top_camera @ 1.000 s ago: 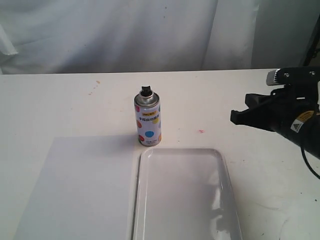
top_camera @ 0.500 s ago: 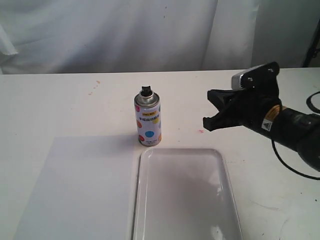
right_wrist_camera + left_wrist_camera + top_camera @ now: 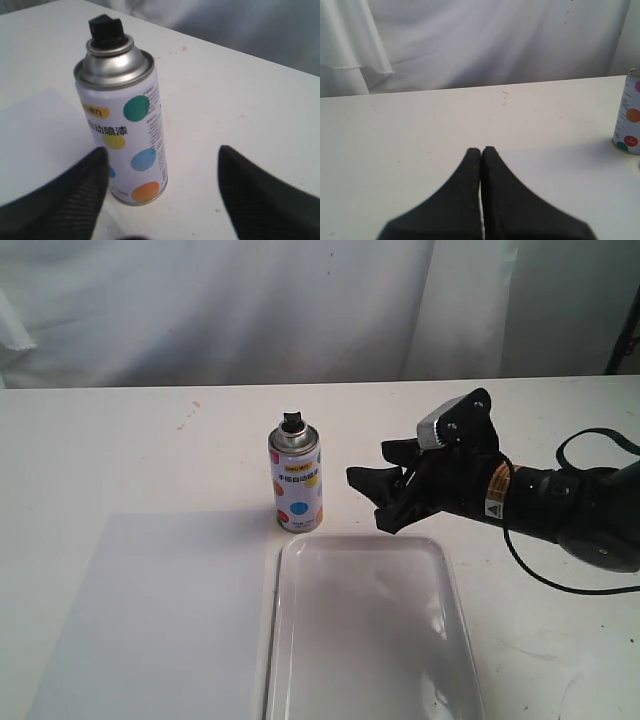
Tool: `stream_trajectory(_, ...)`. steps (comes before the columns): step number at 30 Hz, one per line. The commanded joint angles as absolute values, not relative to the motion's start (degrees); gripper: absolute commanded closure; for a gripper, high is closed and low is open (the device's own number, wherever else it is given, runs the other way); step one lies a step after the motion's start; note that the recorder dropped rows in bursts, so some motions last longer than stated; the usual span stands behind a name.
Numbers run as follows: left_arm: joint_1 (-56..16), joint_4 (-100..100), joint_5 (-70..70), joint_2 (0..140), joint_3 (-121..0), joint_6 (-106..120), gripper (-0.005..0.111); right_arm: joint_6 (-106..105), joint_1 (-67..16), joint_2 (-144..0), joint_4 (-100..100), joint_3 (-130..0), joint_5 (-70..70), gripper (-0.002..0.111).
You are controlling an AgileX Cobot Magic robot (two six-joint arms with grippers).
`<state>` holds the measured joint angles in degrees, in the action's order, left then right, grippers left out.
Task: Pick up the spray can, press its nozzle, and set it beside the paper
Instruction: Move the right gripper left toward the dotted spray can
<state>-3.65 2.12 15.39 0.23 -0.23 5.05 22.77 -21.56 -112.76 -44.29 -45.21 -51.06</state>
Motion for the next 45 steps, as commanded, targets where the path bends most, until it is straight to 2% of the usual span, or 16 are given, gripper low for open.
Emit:
stream_trajectory(1, -3.98, 2.23, 15.23, 0.00, 0.00, 4.87, 0.107, 23.92, -21.68, -112.81, -41.58, -45.59, -52.50, 0.030)
stream_trajectory(10, -3.98, 2.23, 15.23, 0.00, 0.00, 4.87, 0.107, 23.92, -26.25, -116.05, -40.14, -48.61, -51.70, 0.029)
stream_trajectory(15, -3.98, 2.23, 15.23, 0.00, 0.00, 4.87, 0.107, 23.92, -28.69, -117.83, -40.56, -51.54, -46.62, 0.029)
stream_trajectory(26, -3.98, 2.23, 15.23, 0.00, 0.00, 4.87, 0.107, 26.46, -29.33, -121.87, -40.56, -56.10, -50.15, 0.029)
stream_trajectory(45, -3.98, 2.23, 15.23, 0.00, 0.00, 4.87, 0.107, 28.84, -30.37, -126.79, -40.09, -64.48, -47.89, 0.029)
